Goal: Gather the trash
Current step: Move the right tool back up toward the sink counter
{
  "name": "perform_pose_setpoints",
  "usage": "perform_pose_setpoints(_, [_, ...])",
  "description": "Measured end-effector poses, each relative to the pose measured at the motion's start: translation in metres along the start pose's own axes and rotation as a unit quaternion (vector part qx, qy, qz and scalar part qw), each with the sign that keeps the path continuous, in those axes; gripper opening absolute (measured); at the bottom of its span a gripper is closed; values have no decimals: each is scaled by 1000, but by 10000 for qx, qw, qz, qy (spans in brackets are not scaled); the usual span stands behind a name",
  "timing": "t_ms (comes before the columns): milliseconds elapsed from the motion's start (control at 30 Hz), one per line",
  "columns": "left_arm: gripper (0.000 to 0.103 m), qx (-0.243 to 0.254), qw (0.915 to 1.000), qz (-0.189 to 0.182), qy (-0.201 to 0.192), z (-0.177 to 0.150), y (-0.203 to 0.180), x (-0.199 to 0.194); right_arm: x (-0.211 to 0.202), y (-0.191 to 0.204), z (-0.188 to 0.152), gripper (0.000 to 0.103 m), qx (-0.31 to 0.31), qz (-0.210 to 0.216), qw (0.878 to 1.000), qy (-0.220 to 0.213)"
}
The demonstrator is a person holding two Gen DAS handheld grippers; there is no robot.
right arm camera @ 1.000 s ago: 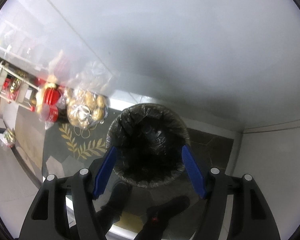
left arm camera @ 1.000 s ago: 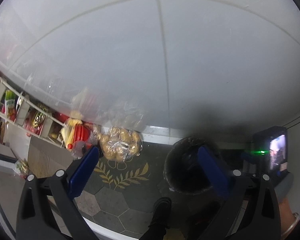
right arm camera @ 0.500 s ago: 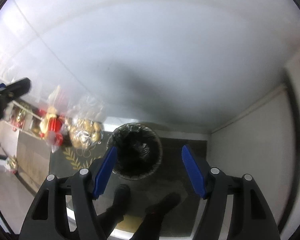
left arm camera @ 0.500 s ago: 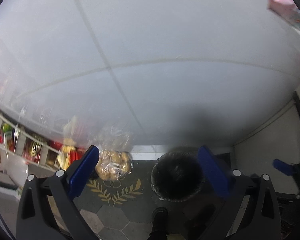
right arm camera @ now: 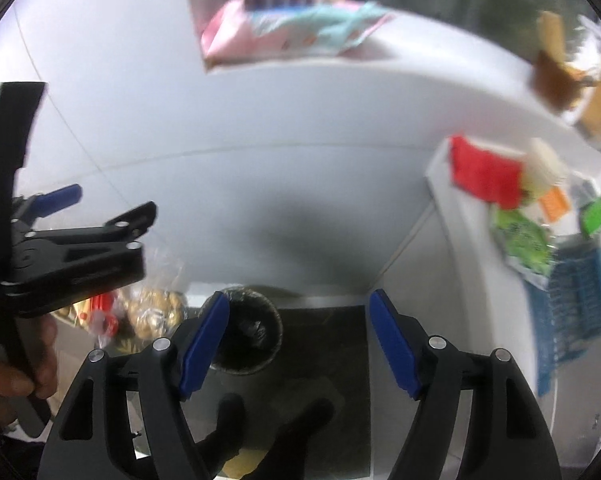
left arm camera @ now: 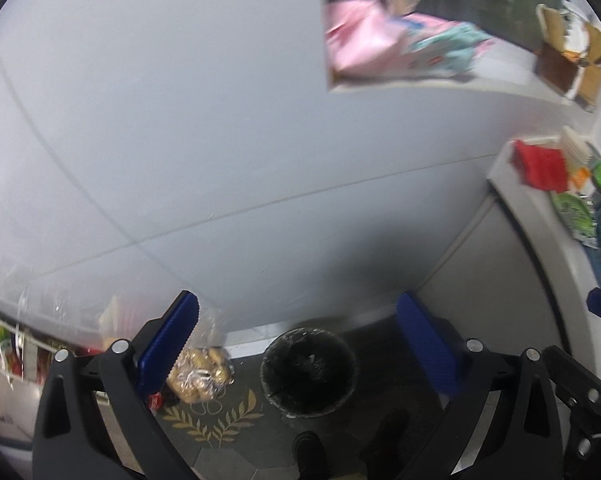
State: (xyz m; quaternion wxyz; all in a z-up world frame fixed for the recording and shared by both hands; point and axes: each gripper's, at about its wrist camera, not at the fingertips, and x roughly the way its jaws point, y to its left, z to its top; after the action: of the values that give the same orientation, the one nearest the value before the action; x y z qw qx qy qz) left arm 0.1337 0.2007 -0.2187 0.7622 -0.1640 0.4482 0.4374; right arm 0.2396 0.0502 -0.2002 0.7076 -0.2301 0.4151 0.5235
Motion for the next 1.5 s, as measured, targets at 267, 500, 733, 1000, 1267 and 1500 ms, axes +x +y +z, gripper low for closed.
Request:
perform_pose_setpoints(267, [97, 367, 9974, -402, -474, 24, -37, -50, -65, -34, -13, 71, 462, -384, 9971, -457])
perform_pose_setpoints(500, [97, 714, 9913, -744, -823, 35, -72, -87, -104, -60, -28, 71, 761, -732, 9916, -741])
perform_pose_setpoints(733, [97, 1166, 9814, -1097, -1064, 35, -116, -118, -135, -88, -52, 71, 1225, -1043, 9822, -968])
perform_pose_setpoints(1000, [97, 1753, 9643, -1487, -1318, 36, -172, -143, -158, -124, -79, 71, 1803, -1424, 9667, -1129])
perform_pose_setpoints(1267, [97, 2152, 9462, -1881, -1518, 43, -229, -163, -173, -159, -100, 71, 2223, -1764, 9513, -1208])
perform_pose_setpoints(1500, [97, 2527, 9286, -2152, -1657, 46, -281, -175, -176, -189, -110, 72, 2458, -1963, 9417, -1191])
